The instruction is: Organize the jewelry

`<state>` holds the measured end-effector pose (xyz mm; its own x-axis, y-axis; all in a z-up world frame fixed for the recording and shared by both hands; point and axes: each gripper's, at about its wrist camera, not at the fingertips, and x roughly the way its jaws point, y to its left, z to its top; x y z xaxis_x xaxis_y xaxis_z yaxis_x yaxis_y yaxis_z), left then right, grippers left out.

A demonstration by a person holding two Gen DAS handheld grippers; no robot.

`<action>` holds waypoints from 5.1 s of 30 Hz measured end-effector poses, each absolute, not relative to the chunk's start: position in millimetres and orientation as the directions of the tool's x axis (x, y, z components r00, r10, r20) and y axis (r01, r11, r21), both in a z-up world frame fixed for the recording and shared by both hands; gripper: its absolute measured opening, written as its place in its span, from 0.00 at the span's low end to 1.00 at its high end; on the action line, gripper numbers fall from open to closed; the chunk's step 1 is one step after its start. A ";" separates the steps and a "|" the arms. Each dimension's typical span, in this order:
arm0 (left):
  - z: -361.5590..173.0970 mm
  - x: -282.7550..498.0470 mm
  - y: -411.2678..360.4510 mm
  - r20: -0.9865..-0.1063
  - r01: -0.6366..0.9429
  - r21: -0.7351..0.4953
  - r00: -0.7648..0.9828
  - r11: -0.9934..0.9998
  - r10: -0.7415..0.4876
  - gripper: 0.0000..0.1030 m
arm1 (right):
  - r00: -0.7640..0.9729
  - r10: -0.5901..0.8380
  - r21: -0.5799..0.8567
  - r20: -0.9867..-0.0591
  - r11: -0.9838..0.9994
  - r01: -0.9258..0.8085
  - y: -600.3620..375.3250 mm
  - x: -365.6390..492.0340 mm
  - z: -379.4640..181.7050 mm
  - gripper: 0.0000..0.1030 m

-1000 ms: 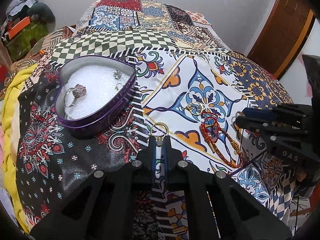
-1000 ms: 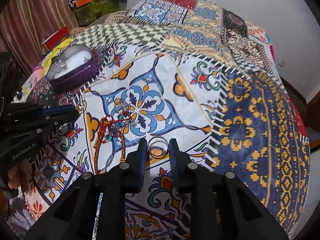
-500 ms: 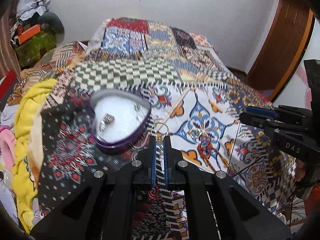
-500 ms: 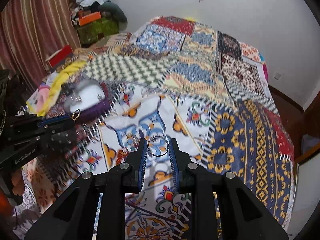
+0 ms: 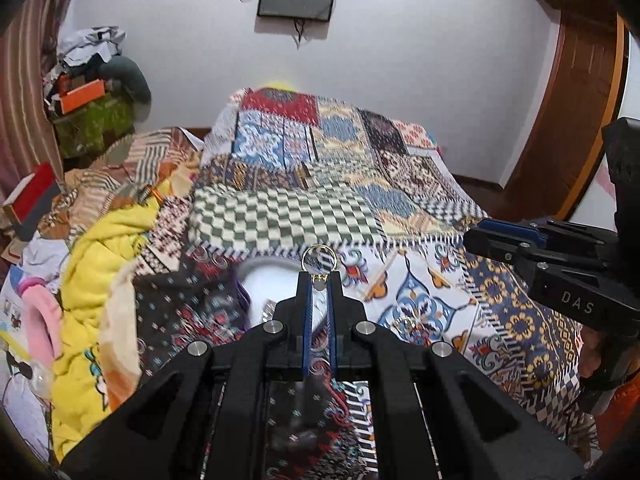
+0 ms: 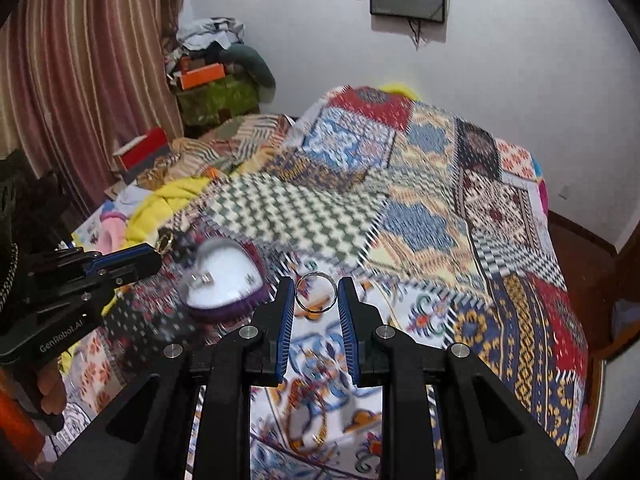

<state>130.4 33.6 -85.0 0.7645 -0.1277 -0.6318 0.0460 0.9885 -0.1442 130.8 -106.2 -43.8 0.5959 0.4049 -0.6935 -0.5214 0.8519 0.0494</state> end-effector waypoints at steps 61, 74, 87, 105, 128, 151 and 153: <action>-149.6 208.5 87.3 -0.749 0.004 -0.202 0.644 0.979 -0.157 0.05 | 0.387 0.415 0.049 -0.824 0.732 -0.680 9.4 170.0 -129.8 0.20; -126.1 187.2 97.5 -0.721 -0.022 -0.191 0.682 0.981 -0.125 0.08 | 0.389 0.404 0.044 -0.828 0.739 -0.673 7.8 164.9 -123.0 0.40; -87.6 154.8 71.9 -0.671 0.018 -0.112 0.736 0.994 -0.089 0.12 | 0.532 0.400 -0.037 -0.746 0.773 -0.633 -31.0 139.3 -70.4 0.40; -99.6 127.5 26.7 -0.701 0.073 -0.120 0.700 0.990 -0.136 0.37 | 0.594 0.304 -0.062 -0.745 0.855 -0.514 -116.8 117.1 -71.6 0.52; -166.9 131.6 -42.0 -0.813 0.210 -0.163 0.524 0.964 -0.251 0.37 | 0.443 0.281 0.046 -0.851 0.881 -0.471 -160.4 100.1 -130.7 0.52; -179.1 165.4 -84.2 -0.812 0.282 -0.165 0.506 0.945 -0.293 0.00 | 0.445 0.302 0.075 -0.843 0.886 -0.458 -180.7 102.1 -131.0 0.52; -167.4 162.0 -76.3 -0.792 0.270 -0.177 0.532 0.946 -0.300 0.00 | 0.442 0.305 0.076 -0.843 0.882 -0.465 -177.5 102.4 -131.8 0.52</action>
